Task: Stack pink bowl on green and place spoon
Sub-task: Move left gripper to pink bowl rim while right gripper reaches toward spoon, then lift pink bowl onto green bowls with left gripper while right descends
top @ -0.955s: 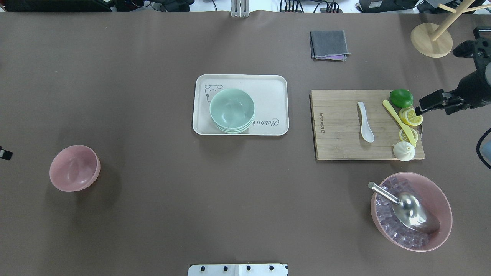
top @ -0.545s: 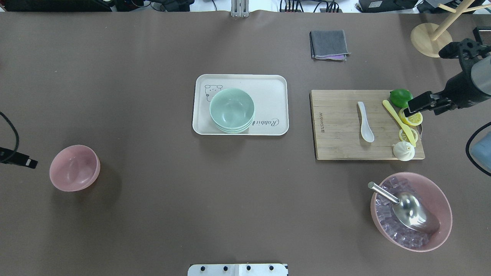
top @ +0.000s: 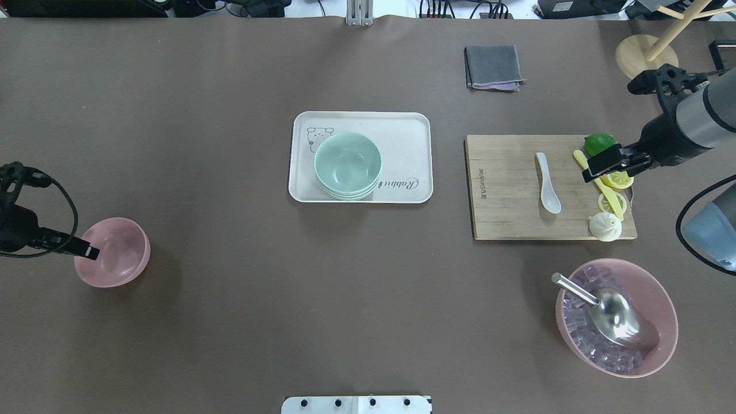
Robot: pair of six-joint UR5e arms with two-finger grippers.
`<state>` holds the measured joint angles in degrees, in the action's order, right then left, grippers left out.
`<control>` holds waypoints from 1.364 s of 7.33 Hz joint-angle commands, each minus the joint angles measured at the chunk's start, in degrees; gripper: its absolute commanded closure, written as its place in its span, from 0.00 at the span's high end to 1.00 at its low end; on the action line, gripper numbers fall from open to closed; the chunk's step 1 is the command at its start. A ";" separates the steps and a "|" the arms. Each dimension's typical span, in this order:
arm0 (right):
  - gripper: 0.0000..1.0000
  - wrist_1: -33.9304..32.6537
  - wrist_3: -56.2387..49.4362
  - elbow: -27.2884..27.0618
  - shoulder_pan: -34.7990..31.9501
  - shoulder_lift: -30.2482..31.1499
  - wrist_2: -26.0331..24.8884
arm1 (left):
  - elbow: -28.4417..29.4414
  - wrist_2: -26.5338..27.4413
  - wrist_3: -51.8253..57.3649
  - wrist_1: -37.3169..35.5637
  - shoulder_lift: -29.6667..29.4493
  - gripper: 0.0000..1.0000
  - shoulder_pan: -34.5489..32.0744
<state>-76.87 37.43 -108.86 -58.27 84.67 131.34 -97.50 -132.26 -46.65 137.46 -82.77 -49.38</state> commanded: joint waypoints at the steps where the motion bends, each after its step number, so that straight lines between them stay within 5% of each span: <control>1: 0.99 -0.03 0.19 0.67 0.09 -0.12 -0.82 | 0.20 0.07 -0.20 0.44 -0.54 0.00 0.07; 2: 0.99 -0.03 0.19 1.02 0.09 -0.47 -1.08 | -0.06 0.24 -2.03 0.36 -2.29 0.00 0.07; 4: 0.99 0.06 0.19 4.52 0.09 -2.83 -1.61 | -0.76 0.34 -19.54 -2.87 -15.85 0.00 -0.01; 7: 0.98 -0.03 0.37 9.79 0.18 -7.75 -1.88 | -0.85 5.57 -24.98 -32.35 -42.14 0.00 0.77; 10: 0.94 0.06 3.50 17.07 2.10 -12.57 -2.05 | 0.90 12.88 -26.83 -37.00 -47.74 0.00 5.95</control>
<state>-76.89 38.60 -95.28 -57.03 74.92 129.35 -97.53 -122.09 -73.12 101.40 -129.00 -45.15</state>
